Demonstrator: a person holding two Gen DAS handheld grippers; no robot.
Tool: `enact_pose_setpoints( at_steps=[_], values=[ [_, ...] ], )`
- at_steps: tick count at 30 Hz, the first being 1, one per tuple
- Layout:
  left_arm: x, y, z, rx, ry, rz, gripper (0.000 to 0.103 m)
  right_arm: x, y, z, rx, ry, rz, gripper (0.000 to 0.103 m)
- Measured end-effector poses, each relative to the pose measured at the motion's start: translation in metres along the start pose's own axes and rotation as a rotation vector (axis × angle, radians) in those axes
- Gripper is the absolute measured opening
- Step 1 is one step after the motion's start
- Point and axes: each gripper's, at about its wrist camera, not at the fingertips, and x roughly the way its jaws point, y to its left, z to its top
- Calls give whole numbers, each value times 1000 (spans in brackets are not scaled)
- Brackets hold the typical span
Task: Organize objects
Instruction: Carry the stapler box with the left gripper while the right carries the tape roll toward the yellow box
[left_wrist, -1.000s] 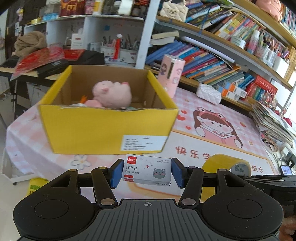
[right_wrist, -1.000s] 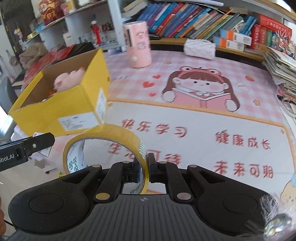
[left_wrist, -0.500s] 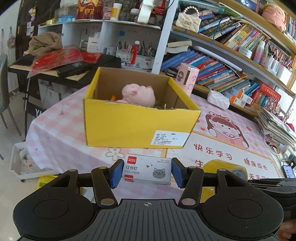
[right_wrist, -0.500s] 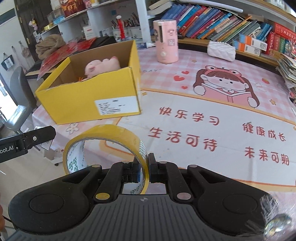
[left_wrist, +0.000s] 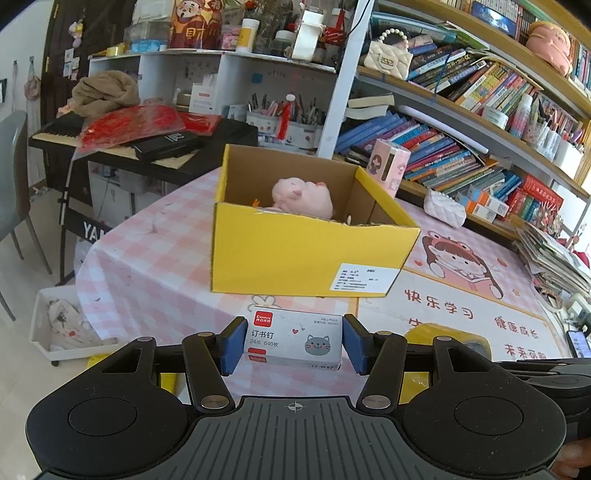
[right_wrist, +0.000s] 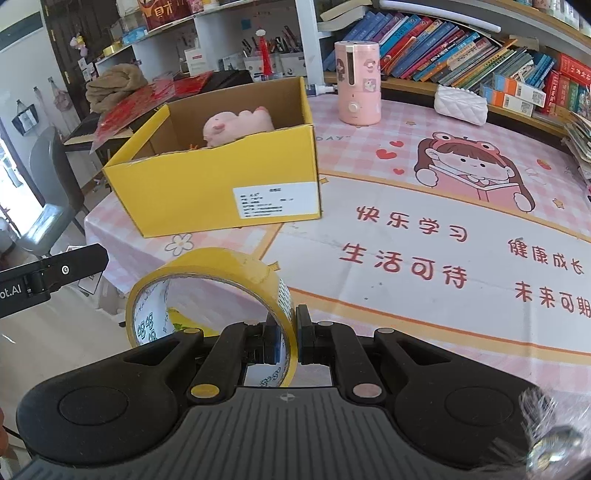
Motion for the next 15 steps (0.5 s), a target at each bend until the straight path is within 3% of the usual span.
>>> enact_pose_setpoints(
  at_steps=[15],
  values=[
    [-10, 14, 3, 8, -27, -6, 54, 0, 23, -5, -25, 0, 4, 8]
  ],
)
